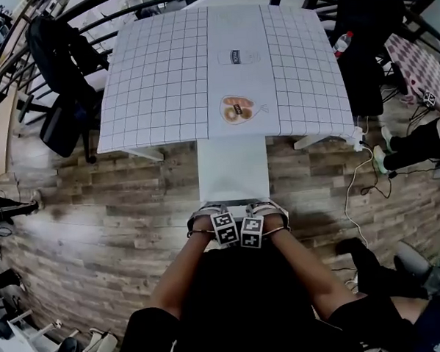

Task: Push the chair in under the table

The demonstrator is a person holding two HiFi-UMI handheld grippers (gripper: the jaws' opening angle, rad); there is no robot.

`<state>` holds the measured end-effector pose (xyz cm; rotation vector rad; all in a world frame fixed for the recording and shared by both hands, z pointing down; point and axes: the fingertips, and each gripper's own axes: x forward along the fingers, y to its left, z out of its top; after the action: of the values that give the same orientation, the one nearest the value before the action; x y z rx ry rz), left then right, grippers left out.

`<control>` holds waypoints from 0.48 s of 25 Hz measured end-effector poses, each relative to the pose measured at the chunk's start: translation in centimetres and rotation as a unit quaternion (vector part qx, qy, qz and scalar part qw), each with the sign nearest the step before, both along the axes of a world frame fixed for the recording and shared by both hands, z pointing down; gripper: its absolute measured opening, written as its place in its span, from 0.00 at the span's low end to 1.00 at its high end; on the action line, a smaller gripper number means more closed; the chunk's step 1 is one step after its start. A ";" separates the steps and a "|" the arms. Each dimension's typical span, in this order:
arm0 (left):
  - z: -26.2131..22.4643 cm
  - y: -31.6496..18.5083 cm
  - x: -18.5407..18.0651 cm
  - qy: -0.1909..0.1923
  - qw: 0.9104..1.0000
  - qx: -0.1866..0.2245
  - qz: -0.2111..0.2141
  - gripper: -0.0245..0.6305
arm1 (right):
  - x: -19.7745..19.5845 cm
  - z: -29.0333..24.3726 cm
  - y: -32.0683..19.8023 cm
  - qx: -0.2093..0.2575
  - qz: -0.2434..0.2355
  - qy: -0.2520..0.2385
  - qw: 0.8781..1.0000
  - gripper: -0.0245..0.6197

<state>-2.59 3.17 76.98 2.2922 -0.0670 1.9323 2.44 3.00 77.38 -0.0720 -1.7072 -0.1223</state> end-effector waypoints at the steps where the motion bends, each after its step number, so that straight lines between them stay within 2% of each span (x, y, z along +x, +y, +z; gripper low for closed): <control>1: 0.3 -0.4 -0.1 0.000 1.000 0.001 -0.001 0.18 | -0.1 0.2 -0.4 -0.002 -0.001 0.000 1.000 0.24; 8: -0.9 -4.4 -0.6 -0.004 1.000 0.004 0.002 0.18 | -0.4 -0.8 -4.4 0.002 0.003 0.000 1.000 0.24; 12: 0.5 -6.3 -0.7 -0.003 1.000 0.004 0.004 0.18 | -0.6 0.7 -6.1 0.000 0.003 0.002 1.000 0.24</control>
<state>-3.27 -3.08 77.53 2.2966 -0.0662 1.9468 1.88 -3.07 78.03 -0.0673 -1.7039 -0.1183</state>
